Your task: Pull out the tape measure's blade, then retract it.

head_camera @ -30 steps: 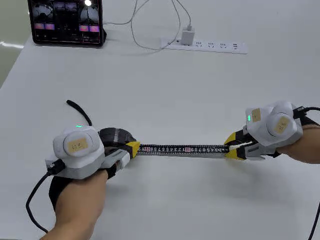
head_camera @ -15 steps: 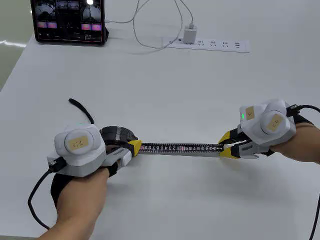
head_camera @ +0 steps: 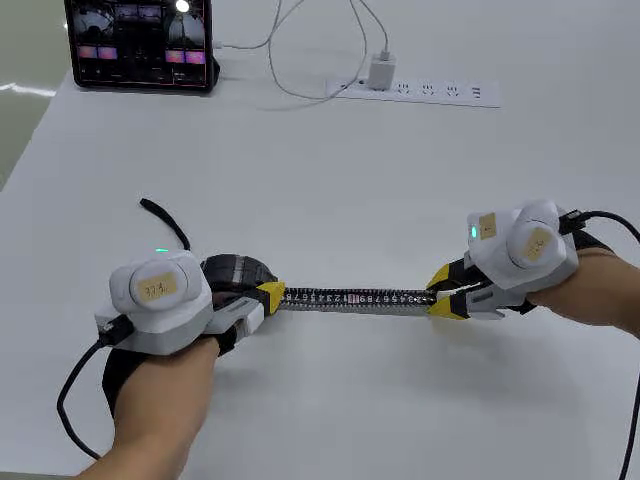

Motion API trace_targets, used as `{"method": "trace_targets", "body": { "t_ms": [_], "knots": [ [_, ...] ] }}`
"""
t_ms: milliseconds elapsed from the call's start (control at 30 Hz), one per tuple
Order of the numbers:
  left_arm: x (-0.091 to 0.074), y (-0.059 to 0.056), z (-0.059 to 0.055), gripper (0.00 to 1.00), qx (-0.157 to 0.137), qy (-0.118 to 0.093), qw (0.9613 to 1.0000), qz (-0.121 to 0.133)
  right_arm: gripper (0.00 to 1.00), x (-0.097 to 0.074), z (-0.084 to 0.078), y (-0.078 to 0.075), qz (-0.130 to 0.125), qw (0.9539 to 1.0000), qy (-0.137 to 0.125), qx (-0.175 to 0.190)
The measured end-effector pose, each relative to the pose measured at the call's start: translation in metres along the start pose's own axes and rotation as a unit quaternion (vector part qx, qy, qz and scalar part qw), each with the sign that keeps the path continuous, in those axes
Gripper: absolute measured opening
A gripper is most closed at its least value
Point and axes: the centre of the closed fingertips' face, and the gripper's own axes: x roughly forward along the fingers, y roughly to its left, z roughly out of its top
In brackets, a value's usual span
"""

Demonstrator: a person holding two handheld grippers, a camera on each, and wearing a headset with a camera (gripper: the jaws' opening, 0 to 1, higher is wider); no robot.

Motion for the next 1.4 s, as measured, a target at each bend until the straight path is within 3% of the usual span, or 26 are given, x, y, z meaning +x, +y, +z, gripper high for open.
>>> {"method": "trace_targets", "body": {
  "t_ms": [1400],
  "knots": [
    [0.001,0.002,-0.001,0.58,-0.009,-0.001,0.9999,-0.009,0.1,0.025,0.035,0.003,0.011,0.9996,-0.026,0.007]
  ]
}}
